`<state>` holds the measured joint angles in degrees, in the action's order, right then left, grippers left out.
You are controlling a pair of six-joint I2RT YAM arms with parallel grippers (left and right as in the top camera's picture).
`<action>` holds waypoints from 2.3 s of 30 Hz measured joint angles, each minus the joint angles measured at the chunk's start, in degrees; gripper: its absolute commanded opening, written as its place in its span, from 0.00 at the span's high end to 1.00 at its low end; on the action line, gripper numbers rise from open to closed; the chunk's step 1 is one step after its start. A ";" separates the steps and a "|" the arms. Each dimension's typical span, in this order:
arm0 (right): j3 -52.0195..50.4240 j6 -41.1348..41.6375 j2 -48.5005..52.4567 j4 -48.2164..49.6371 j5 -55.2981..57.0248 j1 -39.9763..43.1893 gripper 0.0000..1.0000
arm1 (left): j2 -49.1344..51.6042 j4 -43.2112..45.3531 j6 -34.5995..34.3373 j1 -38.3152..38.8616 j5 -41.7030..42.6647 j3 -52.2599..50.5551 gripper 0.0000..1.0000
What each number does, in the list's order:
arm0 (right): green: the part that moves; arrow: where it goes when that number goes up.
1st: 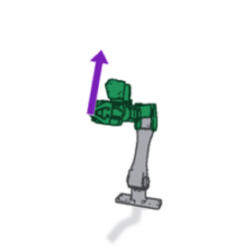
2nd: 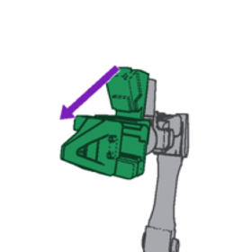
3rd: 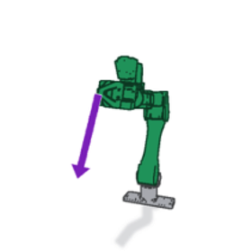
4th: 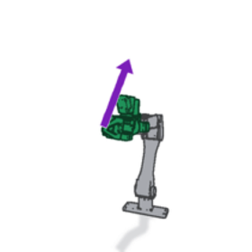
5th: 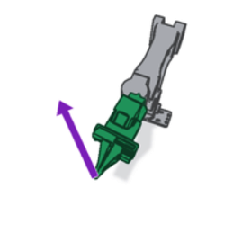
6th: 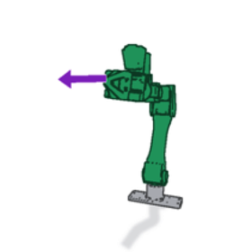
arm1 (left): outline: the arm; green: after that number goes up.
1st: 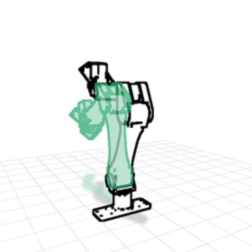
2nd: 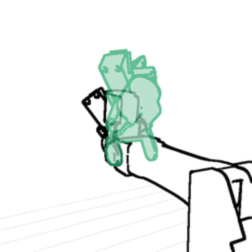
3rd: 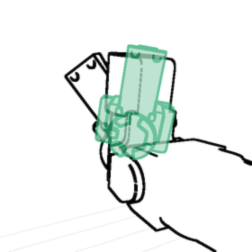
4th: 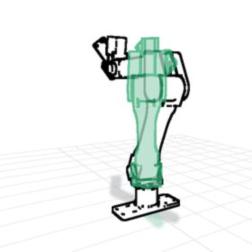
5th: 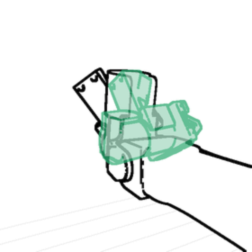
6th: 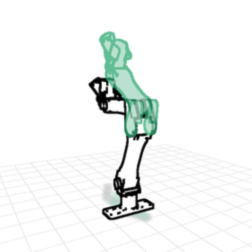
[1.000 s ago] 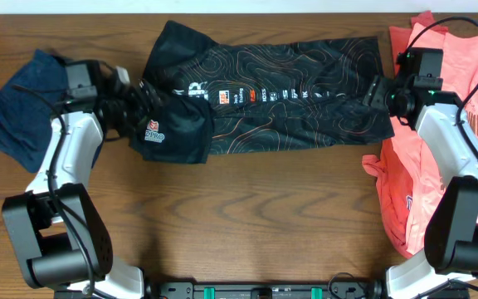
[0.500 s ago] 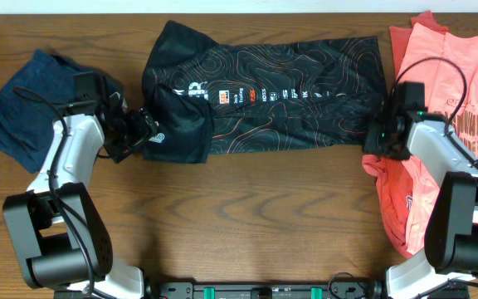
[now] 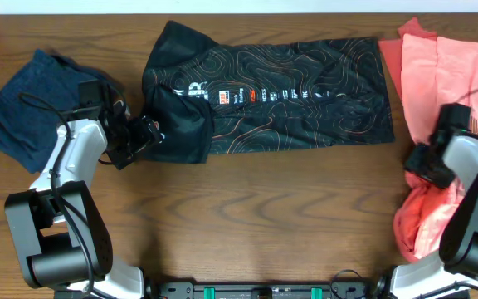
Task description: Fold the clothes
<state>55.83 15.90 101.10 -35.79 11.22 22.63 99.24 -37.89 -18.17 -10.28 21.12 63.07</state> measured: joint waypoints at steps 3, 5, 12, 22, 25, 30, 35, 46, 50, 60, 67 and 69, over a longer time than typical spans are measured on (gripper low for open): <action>2.86 -2.10 0.55 -1.60 -6.80 2.84 0.37 | 0.00 0.00 0.02 0.00 0.17 0.00 0.18; 5.88 -5.40 0.55 -3.37 -14.88 2.91 0.37 | 0.00 -0.02 0.02 0.00 0.33 0.00 0.18; 9.46 -12.59 0.52 -6.21 -29.57 -3.41 0.43 | 0.00 1.03 0.70 0.02 2.23 0.00 0.18; 8.22 -8.57 0.52 -5.40 -18.51 -12.70 0.43 | 0.07 2.38 3.67 3.08 2.73 0.00 0.18; 8.09 -7.74 0.52 -5.99 -17.00 -12.83 0.42 | 0.90 2.71 4.31 5.70 -1.16 0.00 0.18; 8.07 -7.15 0.52 -7.10 -15.87 -12.83 0.42 | 3.30 3.65 4.76 7.80 -7.52 0.00 0.18; 8.07 -7.13 0.52 -7.10 -15.39 -12.81 0.42 | 3.63 3.98 4.76 7.87 -12.24 0.00 0.18; 8.07 -7.10 0.52 -7.52 -15.26 -12.81 0.42 | 3.78 4.13 4.81 9.44 -15.52 0.00 0.38; 8.07 -7.10 0.52 -8.50 -15.23 -12.81 0.42 | 4.61 4.61 4.81 10.40 -15.54 -0.02 0.68; 8.07 -7.10 0.52 -9.40 -15.21 -12.81 0.41 | 4.92 4.79 5.16 10.40 -16.46 -0.11 0.43; 8.07 -7.10 0.52 -9.42 -15.19 -12.81 0.42 | 4.90 3.37 5.14 10.40 -19.85 -0.11 0.43; 8.07 -7.08 0.52 -9.44 -15.19 -12.83 0.41 | 4.90 3.34 5.11 10.40 -20.44 -0.11 0.43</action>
<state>63.90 8.82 101.62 -45.23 -3.97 9.80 104.14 -34.54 -13.06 0.12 0.69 62.96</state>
